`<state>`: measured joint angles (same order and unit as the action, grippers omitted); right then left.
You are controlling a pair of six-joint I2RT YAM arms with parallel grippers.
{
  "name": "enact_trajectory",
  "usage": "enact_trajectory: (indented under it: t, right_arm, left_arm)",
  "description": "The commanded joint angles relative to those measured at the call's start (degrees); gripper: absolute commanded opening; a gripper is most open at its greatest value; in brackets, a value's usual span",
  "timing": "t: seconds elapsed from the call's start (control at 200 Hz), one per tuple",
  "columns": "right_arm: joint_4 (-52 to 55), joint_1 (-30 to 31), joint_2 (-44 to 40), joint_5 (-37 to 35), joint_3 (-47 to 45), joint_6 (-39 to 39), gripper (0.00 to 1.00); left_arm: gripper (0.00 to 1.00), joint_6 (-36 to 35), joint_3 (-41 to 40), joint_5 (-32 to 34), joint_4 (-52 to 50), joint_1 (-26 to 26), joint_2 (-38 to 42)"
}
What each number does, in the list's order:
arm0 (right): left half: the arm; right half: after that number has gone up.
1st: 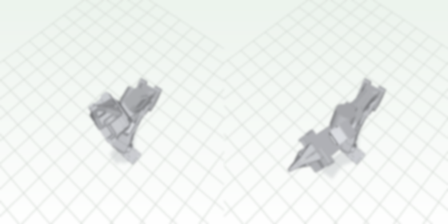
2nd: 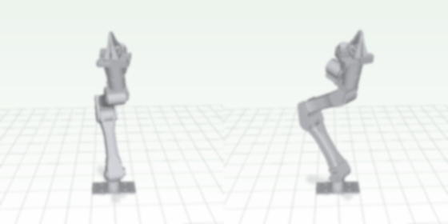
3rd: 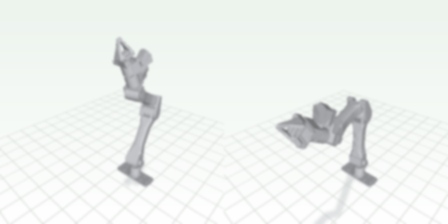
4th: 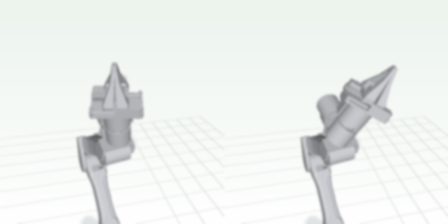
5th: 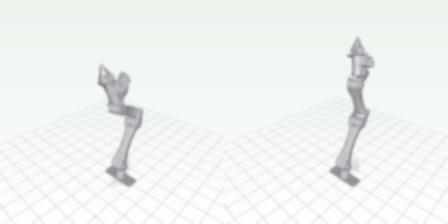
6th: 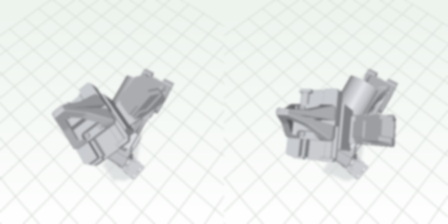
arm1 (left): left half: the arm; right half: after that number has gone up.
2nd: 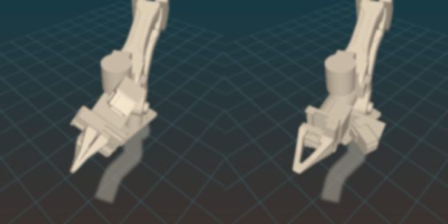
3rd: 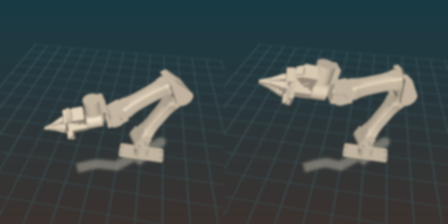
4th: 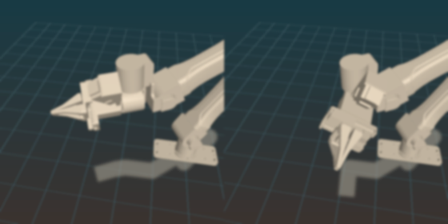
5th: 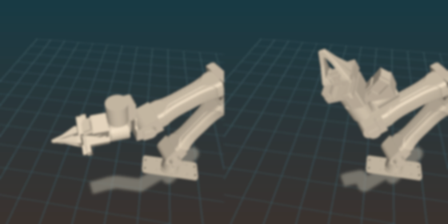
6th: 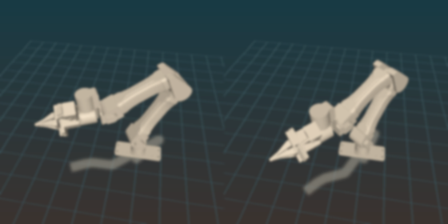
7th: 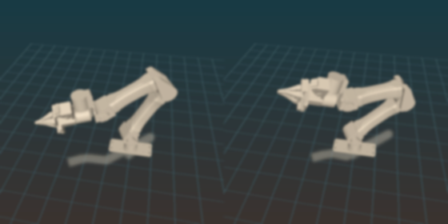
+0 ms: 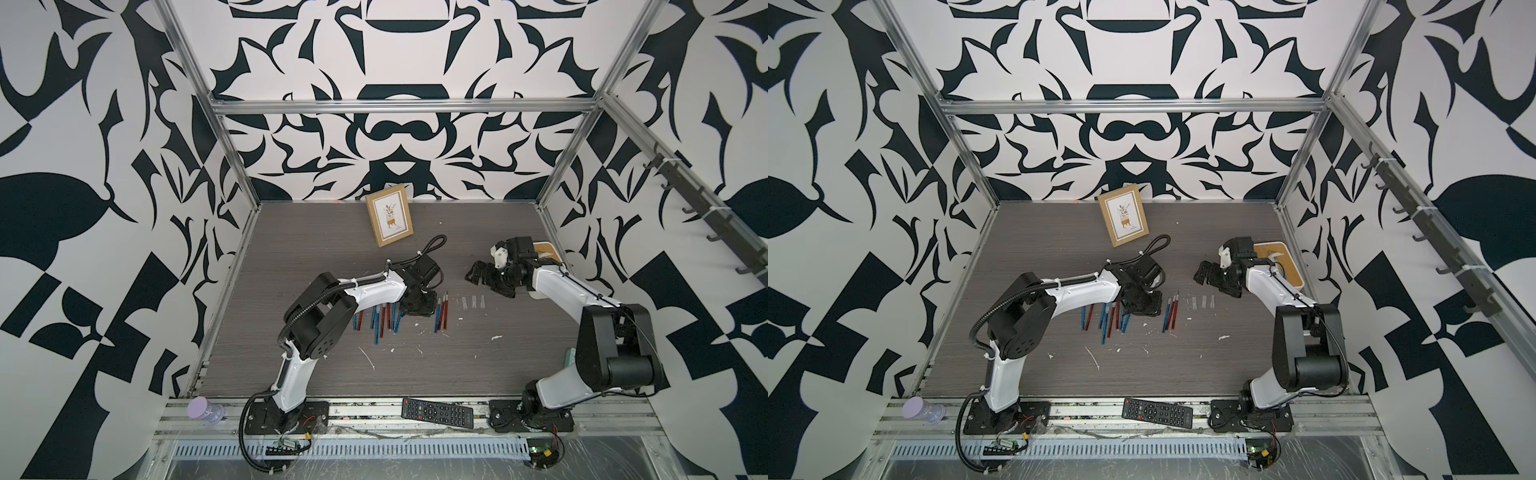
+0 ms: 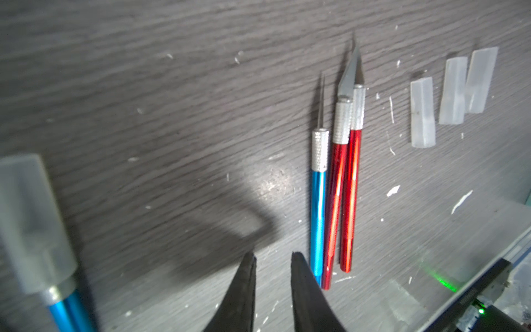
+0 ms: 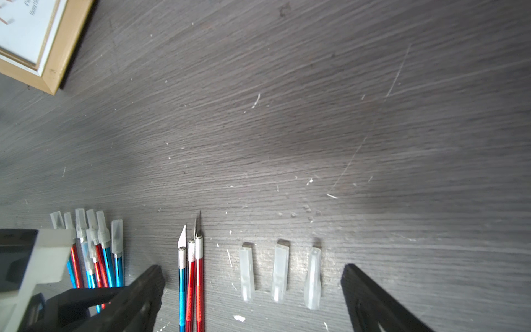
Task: Remove protective caps from carving knives
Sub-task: Place the carving knife at the center of the board.
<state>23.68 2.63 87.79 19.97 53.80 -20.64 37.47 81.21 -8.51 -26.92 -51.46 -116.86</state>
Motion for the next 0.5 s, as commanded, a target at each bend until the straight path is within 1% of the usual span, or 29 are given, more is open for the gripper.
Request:
enact_trajectory:
  t: [0.0, 0.1, 0.155, 0.31, 0.34, 0.355, 0.425, 0.495]
  right_arm:
    - [-0.7, -0.2, -1.0, 0.6, -0.3, 0.3, 0.99]
    - [-0.9, -0.2, -1.0, 0.7, -0.4, 0.3, 0.99]
    - [-0.8, -0.2, -1.0, 0.7, -0.5, 0.3, 0.99]
    - [-1.1, -0.2, -0.9, 1.0, -0.5, 0.2, 0.99]
    - [-1.1, -0.2, -0.9, 1.0, -0.5, 0.2, 0.99]
    - [-1.1, -0.2, -0.8, 1.0, -0.5, 0.2, 0.99]
    - [-1.2, -0.2, -0.7, 1.1, -0.5, 0.1, 0.99]
    - [-1.5, -0.2, -0.5, 1.2, -0.5, 0.0, 0.99]
  left_arm:
    - [0.35, -0.1, 1.5, 1.0, -1.9, -0.3, -0.2]
    - [0.44, -0.4, 1.6, 1.4, -2.3, -0.3, 0.3]
    - [0.52, -0.6, 1.6, 2.0, -2.6, -0.3, 0.7]
    - [0.81, -0.8, 0.7, 6.0, -3.9, -0.3, 3.1]
    - [0.84, -0.9, 0.6, 6.8, -4.3, -0.3, 3.6]
    - [0.89, -1.0, 0.6, 7.3, -4.5, -0.3, 3.9]
    - [0.99, -1.4, 0.4, 9.0, -5.5, -0.3, 4.8]
    - [1.0, -1.8, 0.3, 10.5, -6.4, -0.3, 5.6]
